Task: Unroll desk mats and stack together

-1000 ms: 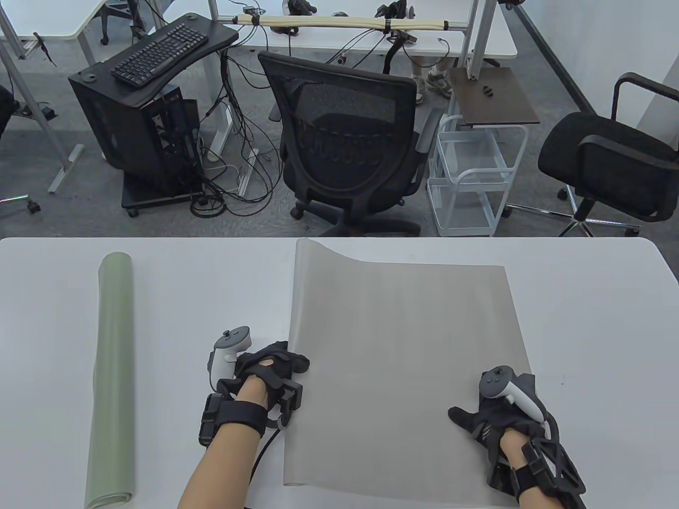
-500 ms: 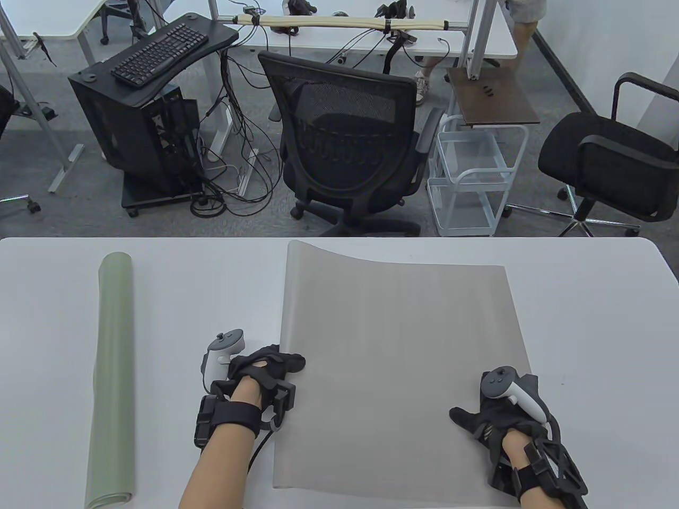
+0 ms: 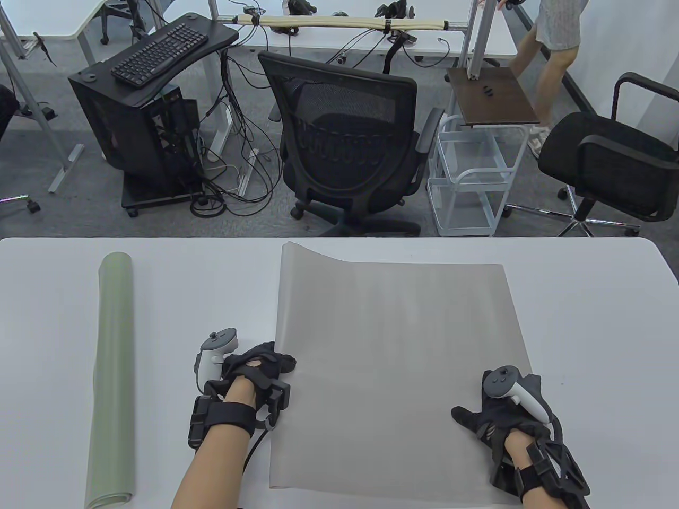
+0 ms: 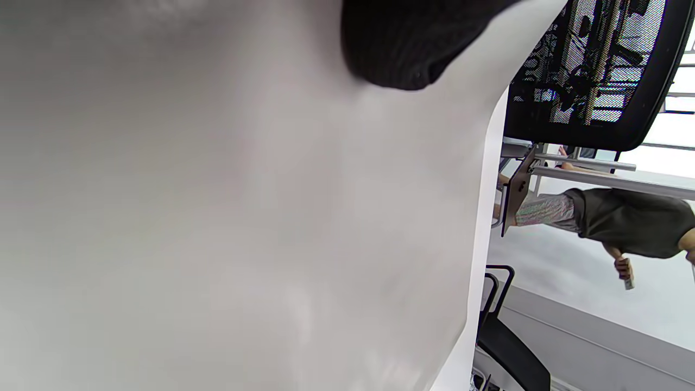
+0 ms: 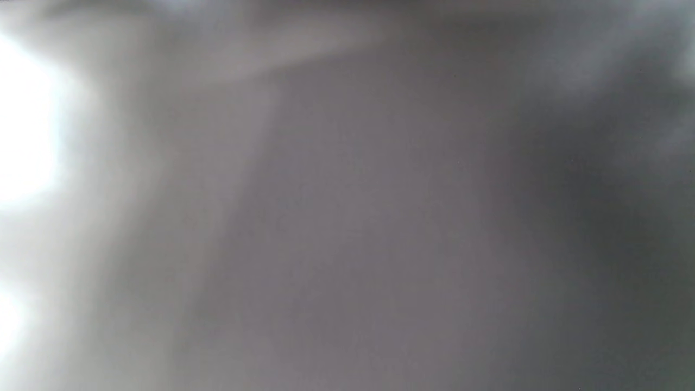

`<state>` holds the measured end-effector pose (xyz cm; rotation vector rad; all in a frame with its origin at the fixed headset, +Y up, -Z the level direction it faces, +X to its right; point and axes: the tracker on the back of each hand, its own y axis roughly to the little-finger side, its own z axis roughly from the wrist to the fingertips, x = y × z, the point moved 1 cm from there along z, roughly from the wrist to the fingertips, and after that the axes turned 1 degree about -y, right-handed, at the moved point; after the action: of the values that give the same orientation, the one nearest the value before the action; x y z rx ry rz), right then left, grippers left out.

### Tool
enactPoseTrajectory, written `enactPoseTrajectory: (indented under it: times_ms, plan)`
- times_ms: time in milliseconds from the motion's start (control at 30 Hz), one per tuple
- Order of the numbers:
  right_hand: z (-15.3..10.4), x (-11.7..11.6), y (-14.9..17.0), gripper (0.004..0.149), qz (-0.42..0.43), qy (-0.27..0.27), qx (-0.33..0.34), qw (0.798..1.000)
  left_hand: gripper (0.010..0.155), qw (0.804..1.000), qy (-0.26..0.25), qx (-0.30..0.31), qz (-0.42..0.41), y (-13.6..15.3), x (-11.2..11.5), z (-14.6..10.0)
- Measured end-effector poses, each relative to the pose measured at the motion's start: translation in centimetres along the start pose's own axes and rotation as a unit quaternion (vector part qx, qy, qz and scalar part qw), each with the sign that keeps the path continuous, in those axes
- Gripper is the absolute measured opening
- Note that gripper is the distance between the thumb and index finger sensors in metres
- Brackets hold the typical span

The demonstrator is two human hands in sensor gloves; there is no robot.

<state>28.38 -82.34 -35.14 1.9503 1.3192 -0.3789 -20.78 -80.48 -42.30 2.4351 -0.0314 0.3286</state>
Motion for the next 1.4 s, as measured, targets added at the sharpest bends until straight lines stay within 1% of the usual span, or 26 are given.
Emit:
enactPoseTrajectory:
  times_ms: [133, 433, 567, 767, 833, 1033, 1200, 1267, 1400]
  plan:
    - [0.0, 0.0, 0.0, 0.097, -0.001, -0.001, -0.002, 1.0, 0.074, 1.0, -0.004, 0.0, 0.003, -0.2, -0.6, -0.1]
    - [0.0, 0.0, -0.1, 0.097, -0.001, 0.0, -0.003, 1.0, 0.068, 0.999, -0.014, -0.015, 0.031, -0.8, -1.2, 0.2]
    - [0.0, 0.0, -0.2, 0.097, -0.003, -0.002, -0.006, 1.0, 0.064, 0.999, -0.028, -0.012, 0.036, -1.0, -2.3, -0.1]
    - [0.0, 0.0, -0.2, 0.097, -0.002, -0.002, -0.007, 1.0, 0.072, 0.999, -0.013, -0.009, 0.032, -1.0, -3.3, -0.1]
    - [0.0, 0.0, -0.2, 0.097, -0.003, -0.002, -0.007, 1.0, 0.073, 0.999, -0.017, -0.01, 0.033, -1.0, -3.7, -0.1]
    - [0.1, 0.0, -0.2, 0.097, -0.003, -0.001, -0.007, 1.0, 0.069, 0.999, -0.013, -0.015, 0.038, -1.3, -4.2, -0.1]
    - [0.1, 0.0, -0.2, 0.097, -0.004, 0.001, -0.008, 1.0, 0.059, 0.998, -0.03, -0.025, 0.05, -1.4, -4.8, 0.2]
    - [0.1, 0.0, -0.2, 0.097, -0.004, 0.001, -0.007, 1.0, 0.056, 0.998, -0.048, -0.023, 0.033, -1.3, -5.4, 0.1]
    - [0.1, -0.1, -0.2, 0.097, -0.004, 0.001, -0.007, 1.0, 0.059, 0.997, -0.065, -0.025, 0.042, -1.3, -6.2, 0.1]
